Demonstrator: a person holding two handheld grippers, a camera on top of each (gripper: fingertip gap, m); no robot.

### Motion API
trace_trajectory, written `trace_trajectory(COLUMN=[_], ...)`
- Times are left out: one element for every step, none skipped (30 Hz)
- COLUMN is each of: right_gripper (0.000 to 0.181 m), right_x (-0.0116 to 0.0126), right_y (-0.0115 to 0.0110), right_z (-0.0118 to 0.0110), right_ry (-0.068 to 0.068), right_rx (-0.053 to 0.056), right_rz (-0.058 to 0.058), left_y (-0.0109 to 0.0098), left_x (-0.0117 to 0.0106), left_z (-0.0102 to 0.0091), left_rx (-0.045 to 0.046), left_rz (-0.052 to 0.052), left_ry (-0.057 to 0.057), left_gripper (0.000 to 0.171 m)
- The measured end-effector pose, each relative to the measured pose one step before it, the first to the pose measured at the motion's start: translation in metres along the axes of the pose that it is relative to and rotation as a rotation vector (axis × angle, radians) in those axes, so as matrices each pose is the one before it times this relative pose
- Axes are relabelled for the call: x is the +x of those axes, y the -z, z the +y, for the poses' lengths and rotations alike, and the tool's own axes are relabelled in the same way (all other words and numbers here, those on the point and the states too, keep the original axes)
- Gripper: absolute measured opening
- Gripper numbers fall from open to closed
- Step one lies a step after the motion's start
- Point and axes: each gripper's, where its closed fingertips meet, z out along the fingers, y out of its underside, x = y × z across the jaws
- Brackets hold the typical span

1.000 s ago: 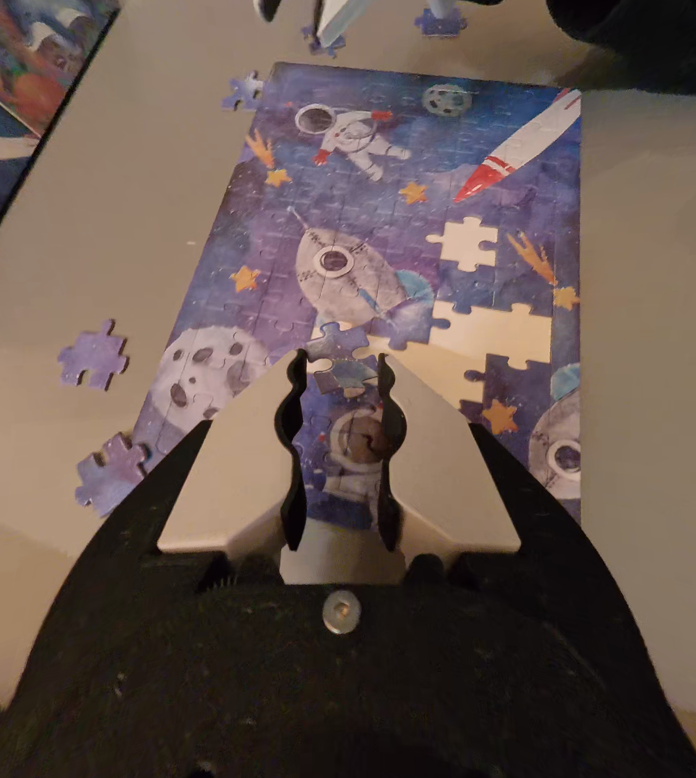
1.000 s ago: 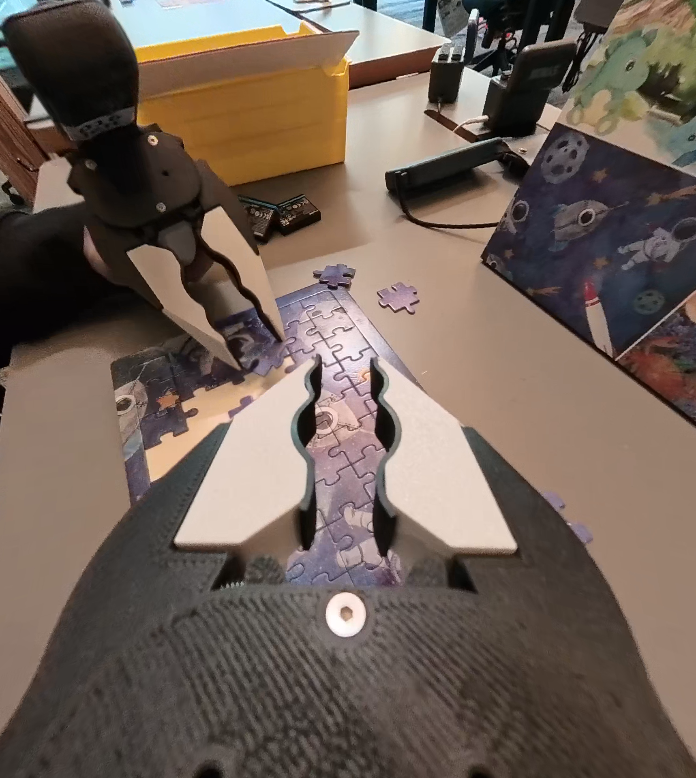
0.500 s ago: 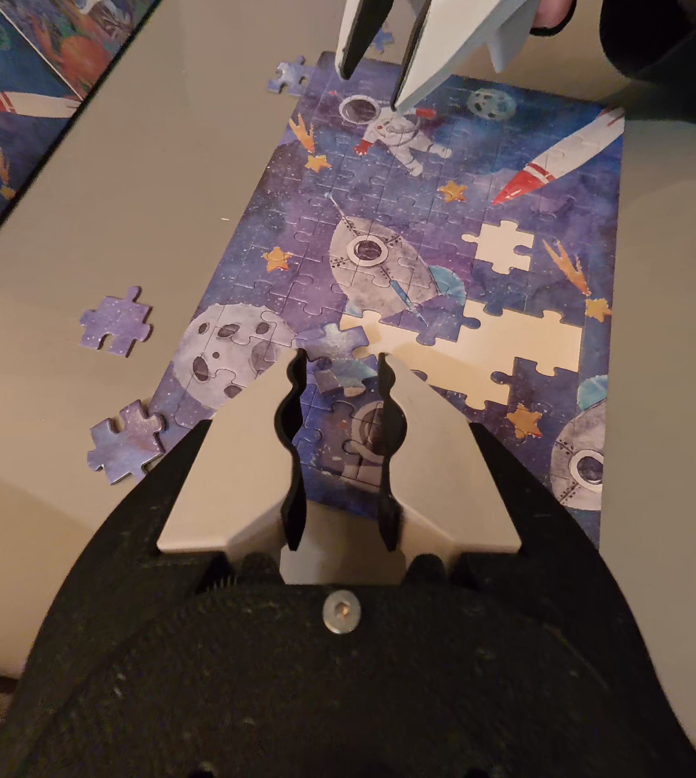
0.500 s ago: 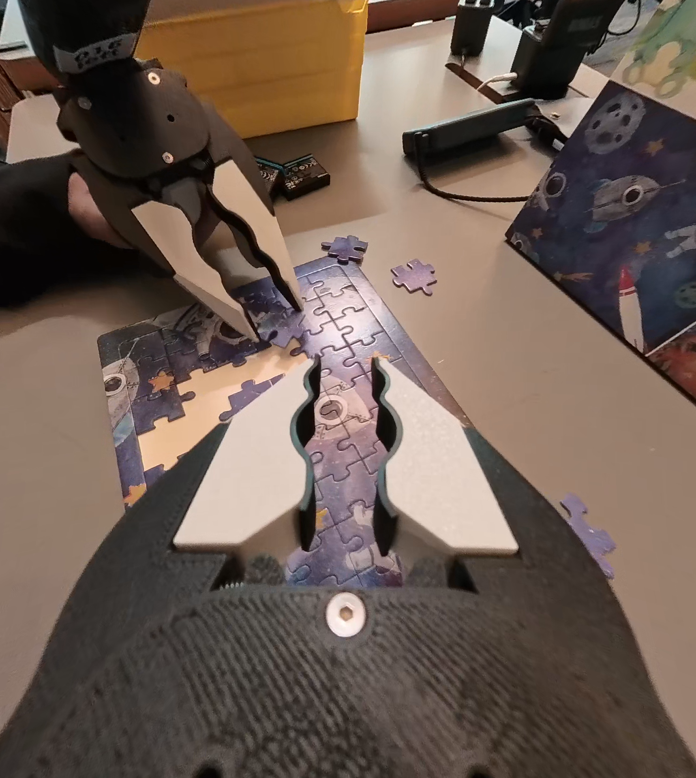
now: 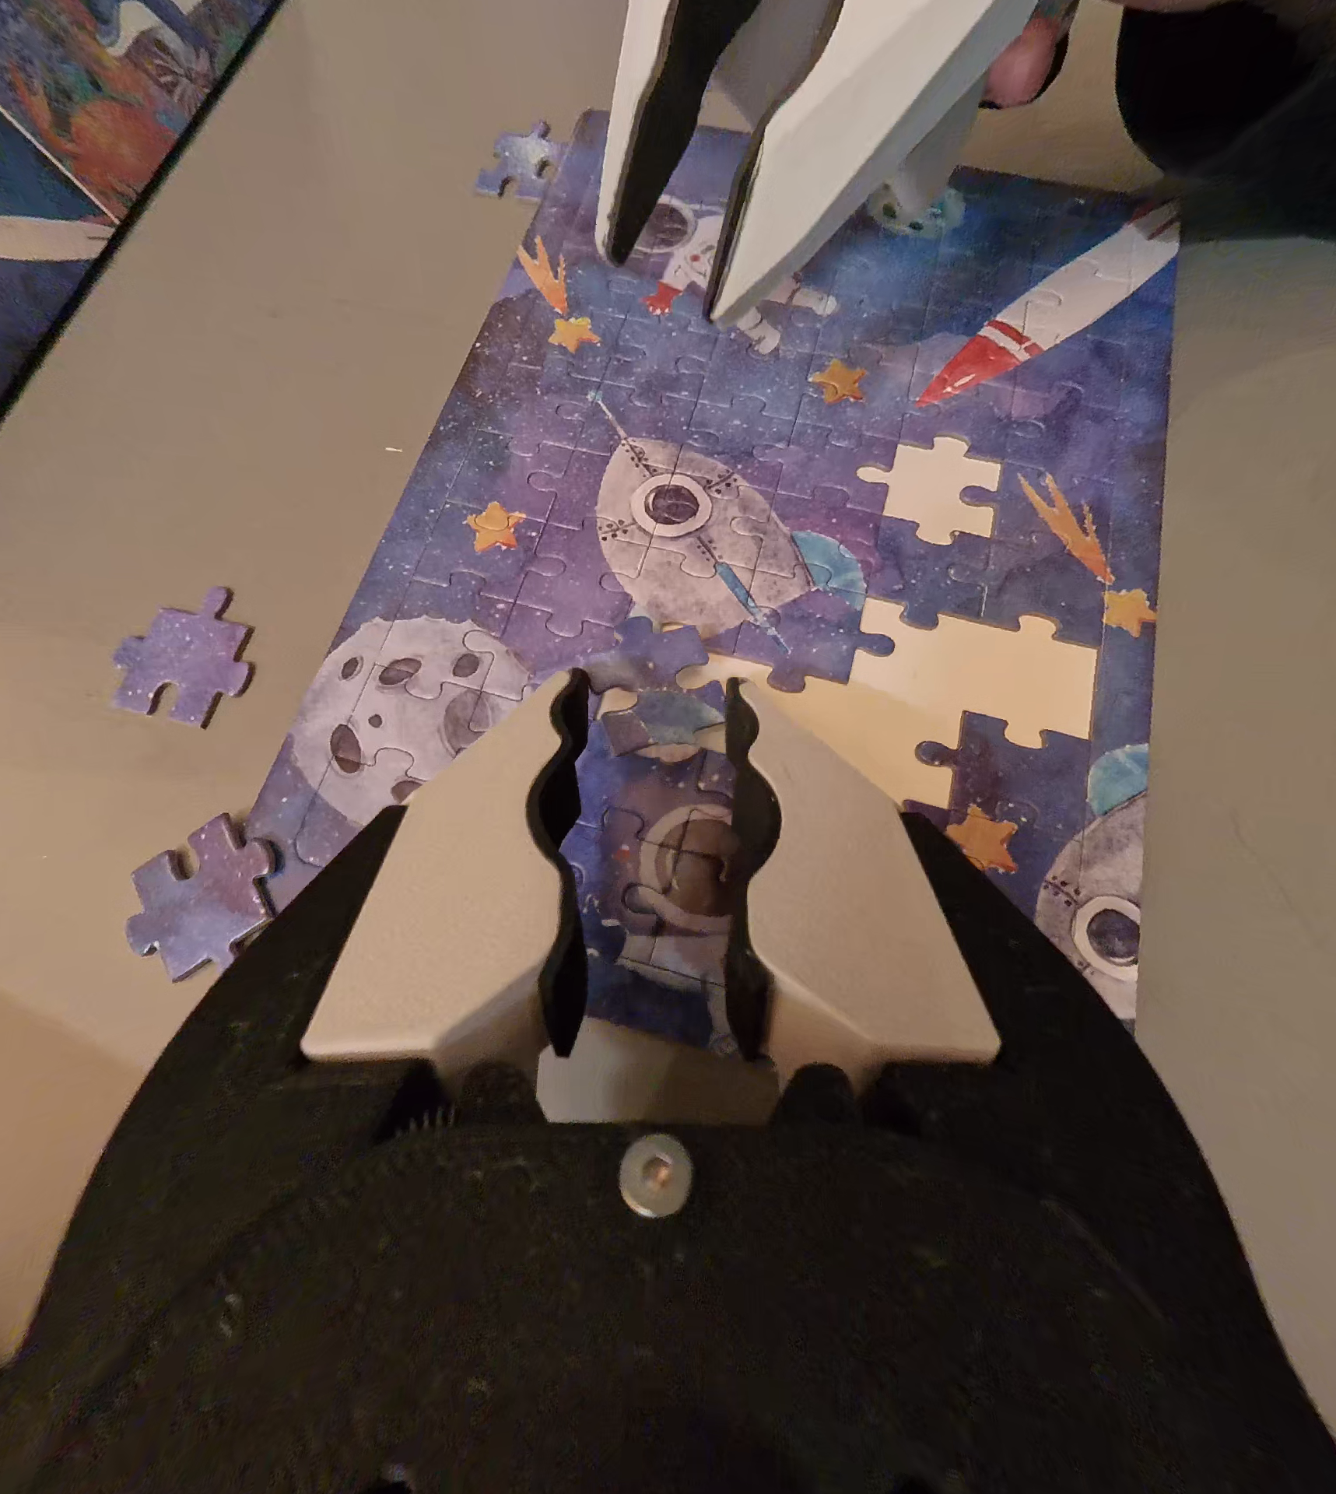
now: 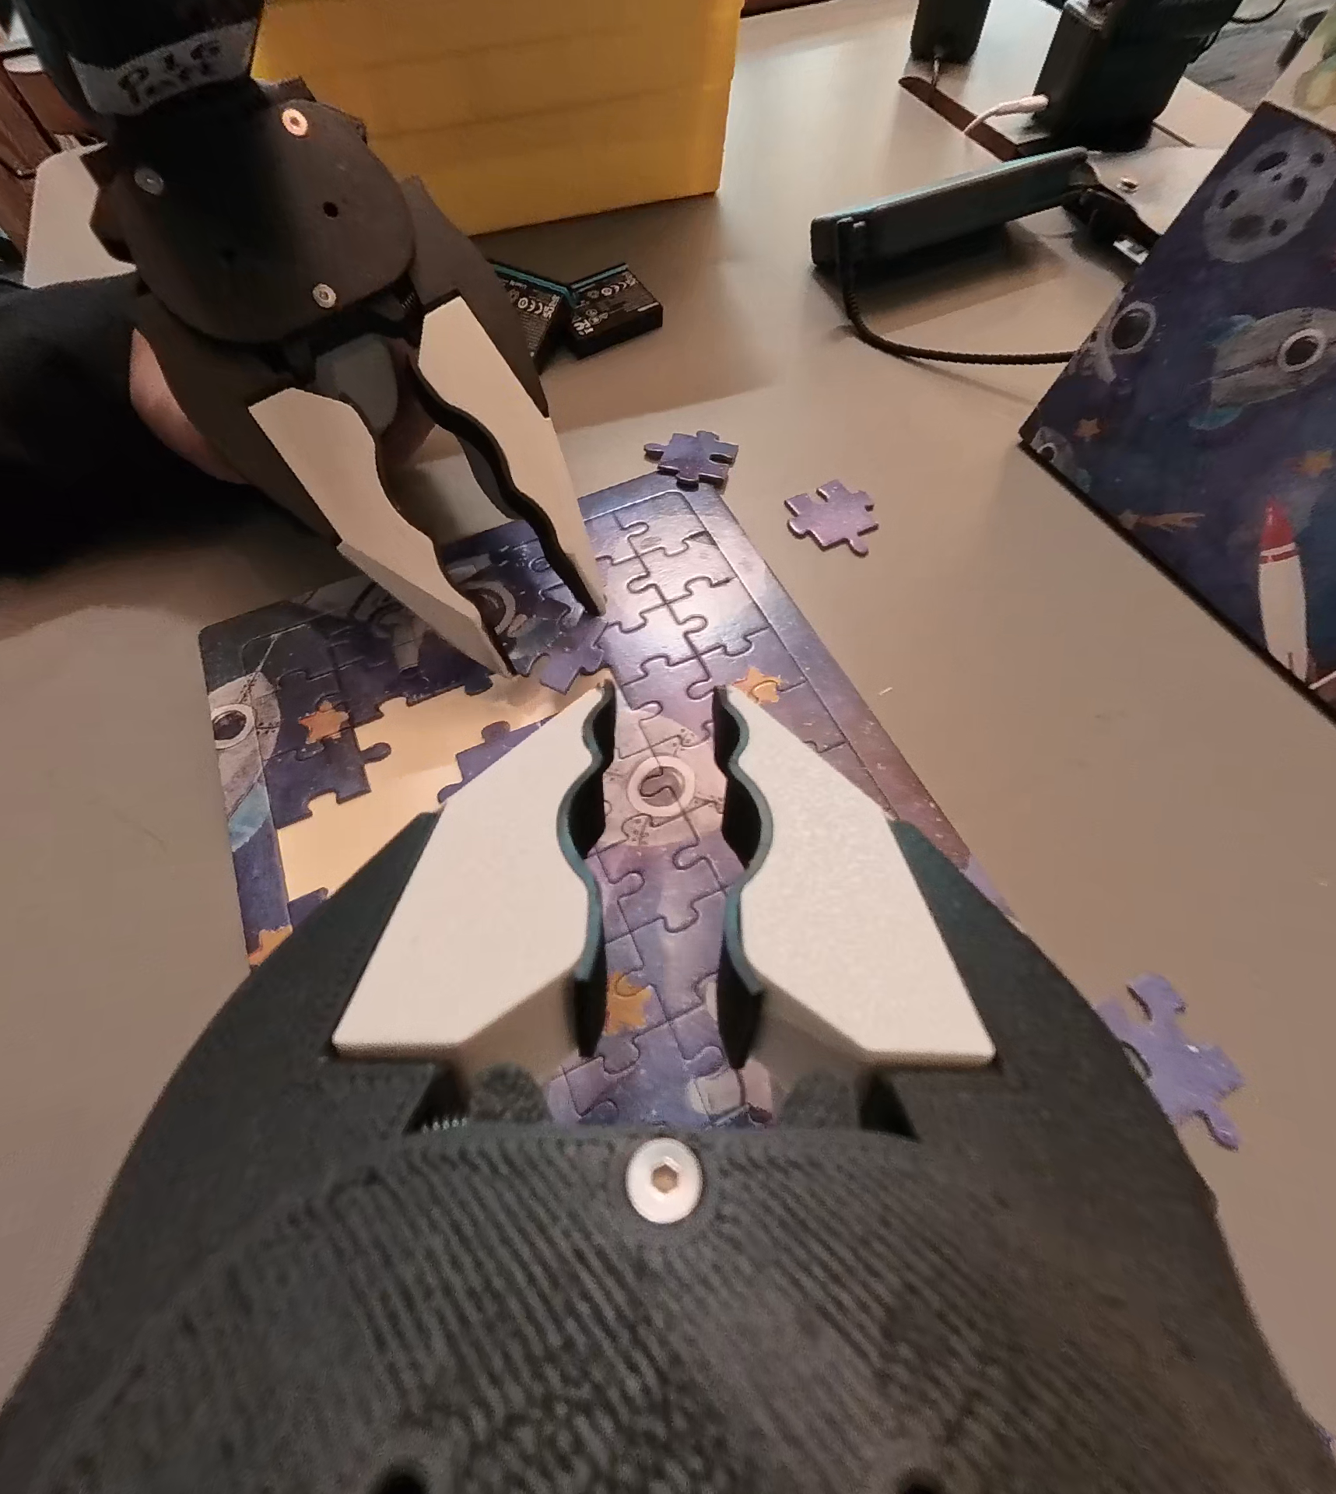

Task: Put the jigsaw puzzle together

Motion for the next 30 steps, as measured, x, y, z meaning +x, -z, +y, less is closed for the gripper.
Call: trace_trajectory(right_gripper=[0.023,0.023,0.023,0.023,0.023,0.024,0.024,0.025,0.025,0.025,0.026,0.026,0.026,0.026,0.026,0.027,0.027,0.028,0.029,0.030,0.030,0.031,0.031,0.031,0.031,0.031,0.031,0.031,0.031,0.031], right_x=[-0.00072,-0.00089,-0.00102,-0.00130,-0.00138,-0.00183,-0.00226,-0.00240,-0.00248,-0.00247,-0.00200,-0.00151,-0.00140,-0.00156,-0.00190,-0.00211,-0.00207,-0.00195,-0.00155,-0.00137,-0.00126,-0.00064,0.00089,0.00194,0.00208,0.00167,0.00073,0.00029,0.00016,0.00021], right_y=[-0.00089,-0.00093,-0.00101,-0.00129,-0.00153,-0.00173,-0.00195,-0.00218,-0.00218,-0.00215,-0.00220,-0.00202,-0.00192,-0.00170,-0.00161,-0.00158,-0.00158,-0.00160,-0.00147,-0.00146,-0.00145,-0.00147,-0.00123,-0.00056,0.00013,0.00062,0.00090,0.00097,0.00067,0.00011], right_z=[0.00054,0.00052,0.00061,0.00088,0.00095,0.00128,0.00115,0.00100,0.00078,0.00078,0.00107,0.00121,0.00115,0.00087,0.00040,0.00009,0.00011,0.00009,0.00022,0.00038,0.00067,0.00122,0.00208,0.00215,0.00160,0.00074,-0.00026,-0.00078,-0.00059,0.00000], right_ry=[0.0003,-0.0007,-0.0010,-0.0007,-0.0001,0.0003,-0.0004,-0.0016,-0.0017,-0.0006,0.0015,0.0036,0.0043,0.0033,0.0011,-0.0011,-0.0020,-0.0024,-0.0027,-0.0036,-0.0054,-0.0070,-0.0041,0.0023,0.0053,0.0030,-0.0008,-0.0028,-0.0027,-0.0015], right_rx=[-0.0024,-0.0025,-0.0027,-0.0035,-0.0046,-0.0055,-0.0056,-0.0043,-0.0032,-0.0040,-0.0060,-0.0074,-0.0076,-0.0060,-0.0031,-0.0011,-0.0002,-0.0001,-0.0008,-0.0015,-0.0024,-0.0065,-0.0118,-0.0124,-0.0087,-0.0038,0.0014,0.0047,0.0044,0.0016], right_rz=[-0.0026,-0.0039,-0.0054,-0.0059,-0.0065,-0.0087,-0.0105,-0.0107,-0.0107,-0.0094,-0.0061,-0.0030,-0.0019,-0.0035,-0.0064,-0.0082,-0.0088,-0.0079,-0.0069,-0.0069,-0.0079,-0.0052,0.0034,0.0110,0.0123,0.0082,0.0025,-0.0011,-0.0017,-0.0014], left_y=[-0.00013,-0.00014,0.00005,0.00024,0.00051,0.00075,0.00109,0.00121,0.00111,0.00076,-0.00019,-0.00100,-0.00102,-0.00052,0.00020,0.00048,0.00051,0.00023,-0.00027,-0.00041,-0.00066,-0.00062,-0.00041,-0.00018,0.00040,0.00068,0.00061,0.00015,-0.00077,-0.00184], left_x=[-0.00029,0.00017,0.00035,0.00046,0.00011,-0.00012,0.00005,0.00040,0.00038,0.00022,0.00098,0.00166,0.00044,-0.00018,0.00019,0.00128,0.00274,0.00346,0.00300,0.00254,0.00125,-0.00175,-0.00297,-0.00120,-0.00017,0.00119,0.00272,0.00375,0.00241,0.00112], left_z=[-0.00036,-0.00034,-0.00077,-0.00084,-0.00117,-0.00170,-0.00241,-0.00321,-0.00296,-0.00187,-0.00028,0.00177,0.00212,0.00069,-0.00129,-0.00248,-0.00261,-0.00203,-0.00088,0.00003,0.00003,0.00082,0.00228,0.00218,0.00124,-0.00024,-0.00135,-0.00121,-0.00056,0.00133], left_rx=[-0.00041,0.00089,0.00343,0.00468,0.00645,0.00856,0.01216,0.01590,0.01456,0.00921,0.00226,-0.00865,-0.01292,-0.00624,0.00487,0.01196,0.01363,0.01137,0.00429,-0.00177,-0.00209,-0.00753,-0.01384,-0.00930,-0.00178,0.00585,0.01119,0.00921,0.00303,-0.00868], left_rz=[-0.0062,-0.0024,0.0007,0.0024,-0.0017,-0.0047,-0.0052,-0.0047,-0.0053,-0.0045,0.0035,0.0117,0.0025,-0.0054,-0.0047,0.0022,0.0131,0.0168,0.0133,0.0094,0.0015,-0.0140,-0.0167,-0.0033,0.0046,0.0135,0.0228,0.0286,0.0178,0.0083], left_ry=[-0.0039,-0.0032,-0.0003,-0.0001,-0.0021,-0.0047,-0.0060,-0.0070,-0.0077,-0.0067,-0.0033,-0.0015,-0.0024,-0.0067,-0.0072,-0.0051,-0.0044,-0.0069,-0.0110,-0.0133,-0.0105,-0.0013,0.0027,0.0017,0.0056,0.0088,0.0110,0.0102,0.0141,0.0180], left_gripper=[0.031,0.031,0.031,0.031,0.031,0.031,0.031,0.032,0.032,0.031,0.031,0.031,0.031,0.031,0.031,0.031,0.030,0.026,0.026,0.026,0.026,0.026,0.026,0.026,0.027,0.028,0.031,0.035,0.039,0.043])
